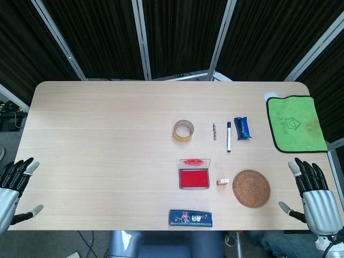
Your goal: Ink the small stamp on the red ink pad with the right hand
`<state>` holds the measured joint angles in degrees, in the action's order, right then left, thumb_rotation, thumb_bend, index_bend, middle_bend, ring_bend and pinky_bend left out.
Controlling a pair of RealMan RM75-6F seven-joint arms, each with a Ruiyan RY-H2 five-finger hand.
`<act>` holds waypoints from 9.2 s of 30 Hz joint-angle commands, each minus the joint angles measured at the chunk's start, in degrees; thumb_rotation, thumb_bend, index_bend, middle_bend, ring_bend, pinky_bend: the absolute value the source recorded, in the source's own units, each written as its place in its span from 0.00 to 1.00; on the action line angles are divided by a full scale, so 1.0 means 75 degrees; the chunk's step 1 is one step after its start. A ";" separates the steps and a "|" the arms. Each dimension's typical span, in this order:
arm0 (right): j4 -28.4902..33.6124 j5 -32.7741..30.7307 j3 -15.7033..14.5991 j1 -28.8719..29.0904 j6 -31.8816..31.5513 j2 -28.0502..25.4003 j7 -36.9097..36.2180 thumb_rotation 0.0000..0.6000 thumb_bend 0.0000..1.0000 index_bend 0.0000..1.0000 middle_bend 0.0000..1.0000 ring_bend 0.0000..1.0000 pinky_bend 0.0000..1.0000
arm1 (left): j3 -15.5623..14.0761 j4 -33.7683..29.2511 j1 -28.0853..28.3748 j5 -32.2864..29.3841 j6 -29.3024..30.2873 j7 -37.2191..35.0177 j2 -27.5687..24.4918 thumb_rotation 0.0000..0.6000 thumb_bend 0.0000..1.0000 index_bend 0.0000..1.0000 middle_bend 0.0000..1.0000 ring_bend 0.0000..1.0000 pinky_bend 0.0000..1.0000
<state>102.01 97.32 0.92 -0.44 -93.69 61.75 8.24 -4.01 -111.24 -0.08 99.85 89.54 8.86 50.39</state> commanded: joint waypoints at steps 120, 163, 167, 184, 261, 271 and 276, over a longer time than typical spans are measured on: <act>-0.1450 -0.1926 0.0859 0.5195 0.5657 0.3287 0.2141 1.00 0.43 0.58 0.58 0.81 1.00 | 0.0486 -0.0359 0.0653 -0.2088 -0.1170 0.1432 0.0592 1.00 0.00 0.00 0.00 0.00 0.00; -0.3087 -0.2015 0.0185 0.5253 0.5522 0.4189 0.1980 1.00 0.45 0.59 0.60 0.81 1.00 | 0.0429 -0.0308 0.0748 -0.2098 -0.1226 0.1459 0.0578 1.00 0.00 0.00 0.00 0.00 0.00; -0.3198 -0.2053 0.0151 0.5230 0.5527 0.4237 0.1948 1.00 0.45 0.59 0.60 0.81 1.00 | 0.0421 -0.0307 0.0746 -0.2096 -0.1222 0.1450 0.0574 1.00 0.00 0.00 0.00 0.00 0.00; -0.2395 -0.1907 0.0361 0.5162 0.5024 0.3616 0.1703 1.00 0.45 0.59 0.60 0.81 1.00 | 0.0408 -0.0325 0.0748 -0.2106 -0.1212 0.1388 0.0523 1.00 0.00 0.00 0.00 0.00 0.00; -0.3550 -0.1571 -0.0116 0.4362 0.4608 0.2974 0.0410 1.00 0.14 0.40 0.40 0.81 1.00 | 0.0377 -0.0398 0.0821 -0.2295 -0.1291 0.1595 0.0612 1.00 0.00 0.00 0.00 0.00 0.00; -0.2467 -0.0889 -0.0068 0.3368 0.2288 0.1628 -0.0814 1.00 0.13 0.37 0.34 0.76 0.94 | 0.0336 -0.0440 0.0770 -0.2091 -0.1199 0.1260 0.0451 1.00 0.00 0.00 0.00 0.00 0.00; -0.1822 -0.1049 -0.0059 0.2472 0.0997 0.1201 -0.1529 1.00 0.06 0.20 0.15 0.42 0.42 | 0.0321 -0.0352 0.0741 -0.1921 -0.1117 0.1105 0.0472 1.00 0.00 0.00 0.00 0.00 0.00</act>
<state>84.47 89.56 0.42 22.88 -80.46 73.82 0.92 -1.54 -114.02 5.57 85.19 81.00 17.35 53.88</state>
